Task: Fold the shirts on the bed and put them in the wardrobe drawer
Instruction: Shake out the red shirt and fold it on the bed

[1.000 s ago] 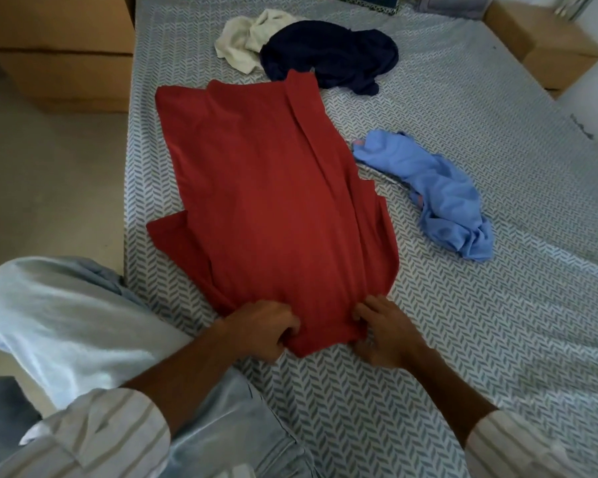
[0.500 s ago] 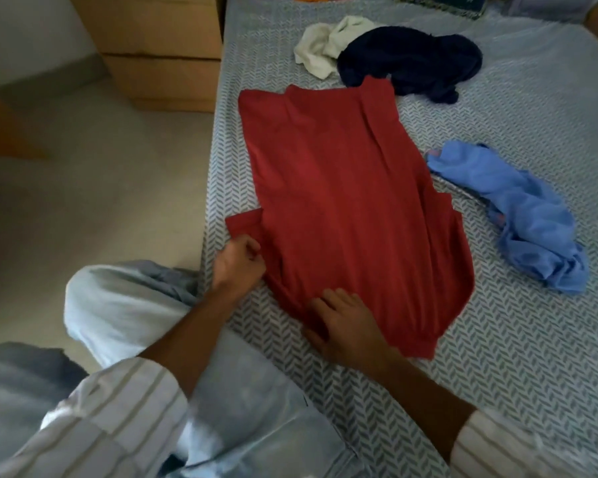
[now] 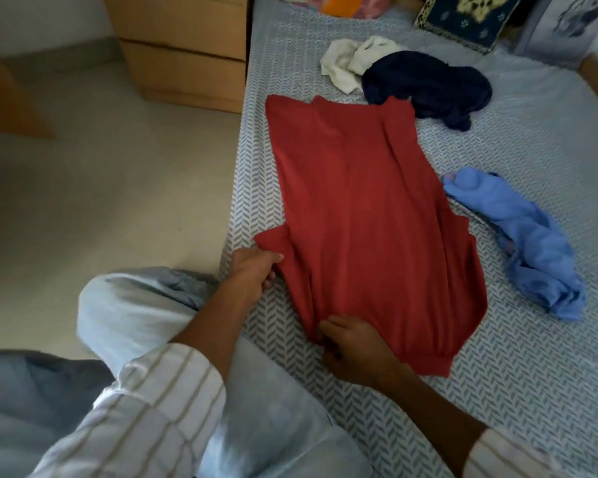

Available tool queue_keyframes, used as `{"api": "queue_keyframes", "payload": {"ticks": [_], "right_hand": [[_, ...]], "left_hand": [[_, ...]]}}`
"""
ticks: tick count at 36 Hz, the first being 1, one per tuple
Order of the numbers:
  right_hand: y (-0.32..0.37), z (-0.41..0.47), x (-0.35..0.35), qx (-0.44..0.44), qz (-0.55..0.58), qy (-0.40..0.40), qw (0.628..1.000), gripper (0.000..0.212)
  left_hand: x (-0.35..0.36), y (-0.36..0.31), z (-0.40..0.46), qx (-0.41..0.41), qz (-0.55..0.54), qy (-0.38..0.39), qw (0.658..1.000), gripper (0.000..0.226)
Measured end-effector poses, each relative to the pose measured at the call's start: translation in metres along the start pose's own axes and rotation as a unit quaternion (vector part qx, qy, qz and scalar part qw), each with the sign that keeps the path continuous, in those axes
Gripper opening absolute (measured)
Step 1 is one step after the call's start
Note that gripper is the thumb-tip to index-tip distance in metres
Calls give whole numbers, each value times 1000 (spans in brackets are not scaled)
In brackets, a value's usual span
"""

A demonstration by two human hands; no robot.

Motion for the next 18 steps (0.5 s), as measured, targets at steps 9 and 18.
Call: {"api": "queue_keyframes", "payload": {"ticks": [9,18], "right_hand": [[14,13,-4,2,5,-36,999,28],[12,19,22,-37,-20,113,993,23]], "left_hand": [[-44,-18,-27,20,-147,-119,982,10],[-65,13,-27,-77,-174,-90,978,46]]}}
Point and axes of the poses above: each hand's wrist, its own z-axis towards the middle knuckle, its own x-axis out of the palm, y = z × x, the point moved 8 cm from there along z, towards the middle knuckle, and after that the axes turned 6 degrees about -z, right-handed, at the moved point
